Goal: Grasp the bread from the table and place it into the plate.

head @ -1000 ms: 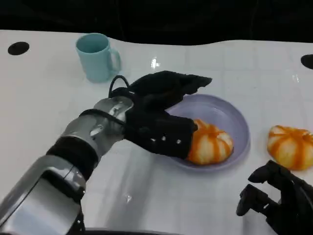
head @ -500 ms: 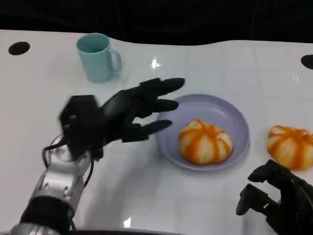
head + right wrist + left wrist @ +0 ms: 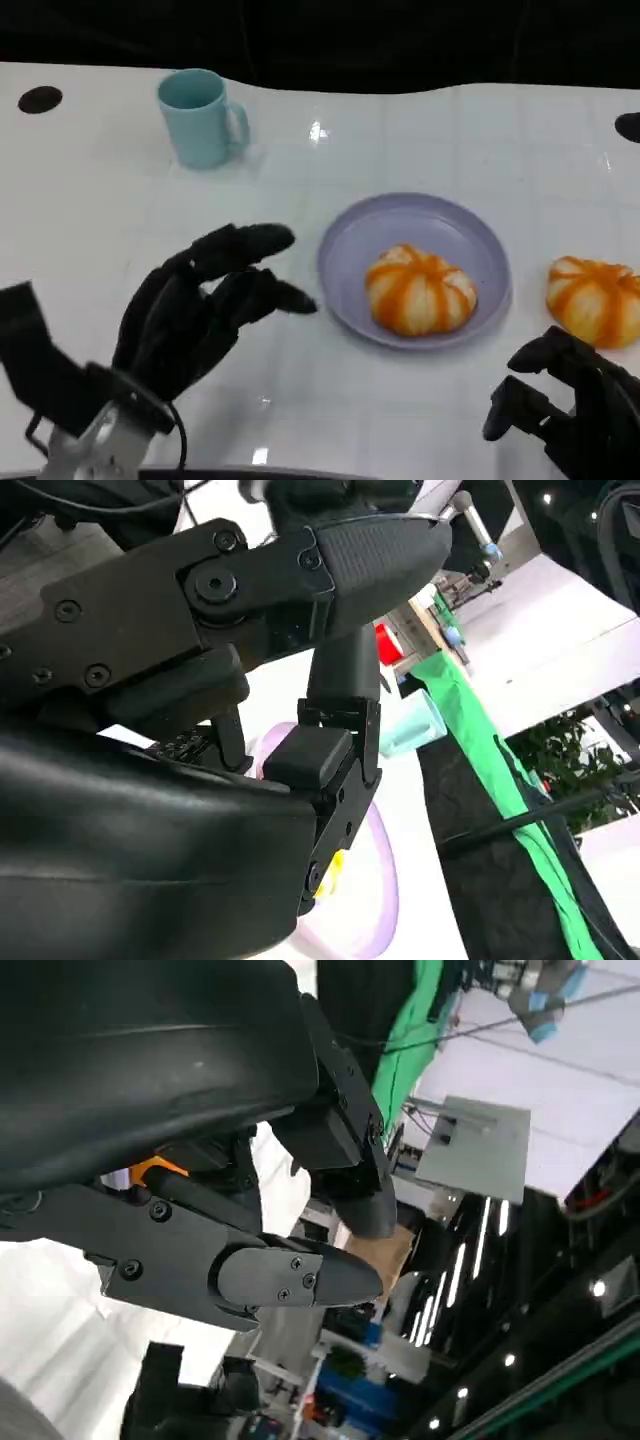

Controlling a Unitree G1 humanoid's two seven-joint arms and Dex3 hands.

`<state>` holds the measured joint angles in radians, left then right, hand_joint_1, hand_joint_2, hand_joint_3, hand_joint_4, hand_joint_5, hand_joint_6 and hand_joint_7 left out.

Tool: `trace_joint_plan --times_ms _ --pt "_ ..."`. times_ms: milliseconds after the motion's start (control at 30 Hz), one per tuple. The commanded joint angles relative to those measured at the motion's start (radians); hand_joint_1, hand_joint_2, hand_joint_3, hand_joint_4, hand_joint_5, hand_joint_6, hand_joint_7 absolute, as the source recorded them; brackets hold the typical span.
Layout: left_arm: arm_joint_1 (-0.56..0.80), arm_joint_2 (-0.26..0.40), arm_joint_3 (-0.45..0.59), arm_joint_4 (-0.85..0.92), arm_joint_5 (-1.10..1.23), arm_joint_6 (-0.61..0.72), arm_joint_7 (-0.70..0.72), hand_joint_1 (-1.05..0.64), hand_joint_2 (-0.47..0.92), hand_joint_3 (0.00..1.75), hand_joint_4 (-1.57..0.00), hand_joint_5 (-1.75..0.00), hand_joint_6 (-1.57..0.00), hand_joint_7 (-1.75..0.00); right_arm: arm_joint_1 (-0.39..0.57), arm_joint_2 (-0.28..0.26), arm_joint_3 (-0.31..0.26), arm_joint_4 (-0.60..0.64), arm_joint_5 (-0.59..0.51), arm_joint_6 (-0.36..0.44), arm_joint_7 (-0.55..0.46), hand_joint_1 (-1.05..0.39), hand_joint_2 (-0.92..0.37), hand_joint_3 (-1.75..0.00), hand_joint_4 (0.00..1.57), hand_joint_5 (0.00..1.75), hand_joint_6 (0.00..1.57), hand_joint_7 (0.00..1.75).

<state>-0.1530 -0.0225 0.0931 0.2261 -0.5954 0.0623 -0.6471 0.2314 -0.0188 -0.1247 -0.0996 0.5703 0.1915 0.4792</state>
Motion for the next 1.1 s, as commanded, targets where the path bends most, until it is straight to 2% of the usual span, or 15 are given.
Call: trace_joint_plan --times_ms 33,133,300,633,1100 --pt "0.078 -0.011 0.032 -0.058 -0.042 0.041 0.008 -0.58 0.92 0.42 -0.74 -1.73 -0.62 -1.46 0.011 -0.01 -0.005 -0.013 -0.003 -0.003 -0.003 -0.51 -0.92 -0.19 0.73 1.56 0.79 1.08" --pt "0.134 -0.028 0.038 -0.098 -0.058 0.065 0.024 -0.57 0.92 0.45 -0.76 -1.74 -0.58 -1.61 0.011 -0.012 -0.005 -0.015 -0.003 -0.001 -0.003 -0.51 -0.92 -0.2 0.73 1.56 0.8 1.08" --pt "0.206 -0.051 0.033 -0.162 -0.057 0.093 0.048 -0.55 0.92 0.5 -0.75 -1.75 -0.52 -1.73 0.015 -0.011 -0.004 -0.026 0.0 0.005 -0.007 -0.51 -0.92 -0.19 0.74 1.56 0.8 1.08" --pt "0.301 -0.082 0.041 -0.209 -0.091 0.183 0.107 -0.55 0.92 0.42 -0.78 -1.75 -0.57 -1.75 0.021 -0.013 -0.005 -0.037 0.002 0.001 0.003 -0.51 -0.92 -0.19 0.73 1.55 0.79 1.08" --pt "0.303 -0.088 0.043 -0.185 -0.041 0.133 0.113 -0.54 0.92 0.44 -0.79 -1.75 -0.57 -1.75 0.017 -0.021 -0.014 -0.026 0.003 -0.008 0.016 -0.51 -0.92 -0.22 0.73 1.54 0.78 1.08"
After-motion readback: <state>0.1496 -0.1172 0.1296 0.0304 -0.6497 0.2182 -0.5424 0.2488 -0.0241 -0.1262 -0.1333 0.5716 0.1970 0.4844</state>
